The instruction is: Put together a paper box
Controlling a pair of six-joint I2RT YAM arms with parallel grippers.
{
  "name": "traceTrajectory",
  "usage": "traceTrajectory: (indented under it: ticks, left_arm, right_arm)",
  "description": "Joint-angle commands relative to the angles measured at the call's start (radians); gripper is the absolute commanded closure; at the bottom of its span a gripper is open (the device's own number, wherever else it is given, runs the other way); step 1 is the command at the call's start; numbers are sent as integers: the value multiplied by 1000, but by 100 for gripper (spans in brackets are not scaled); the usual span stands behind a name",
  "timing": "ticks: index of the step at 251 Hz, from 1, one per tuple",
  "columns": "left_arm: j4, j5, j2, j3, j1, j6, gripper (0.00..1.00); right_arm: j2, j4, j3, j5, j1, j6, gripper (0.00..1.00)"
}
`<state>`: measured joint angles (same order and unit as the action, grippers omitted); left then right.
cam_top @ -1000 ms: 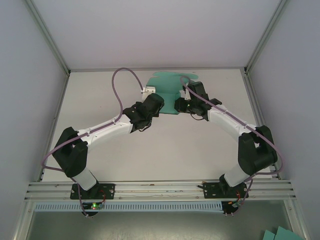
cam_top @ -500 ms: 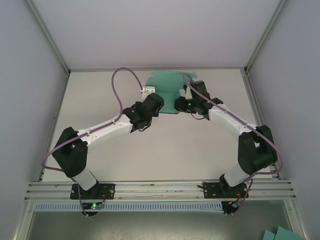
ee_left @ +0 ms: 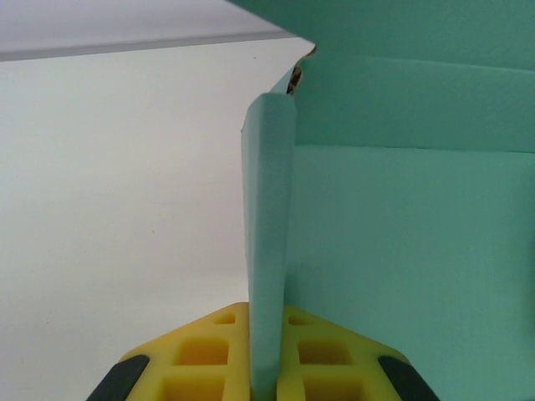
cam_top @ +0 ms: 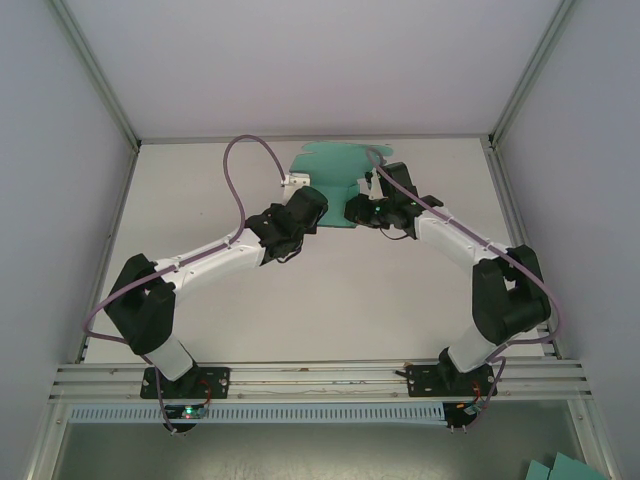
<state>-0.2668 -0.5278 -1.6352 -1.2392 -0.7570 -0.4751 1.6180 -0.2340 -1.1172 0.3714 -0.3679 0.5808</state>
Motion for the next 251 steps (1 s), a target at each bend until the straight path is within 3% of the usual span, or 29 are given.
traceTrajectory:
  ticks: [1, 76, 251]
  left_arm:
    - [26, 11, 35, -9, 8, 8, 100]
    - [11, -18, 30, -6, 7, 18, 100]
    - [38, -38, 34, 59, 6, 10, 100]
  right_arm:
    - [22, 56, -5, 28, 18, 72, 75]
    - [-22, -8, -9, -89, 48, 70, 74]
    - [-78, 27, -4, 11, 86, 62, 62]
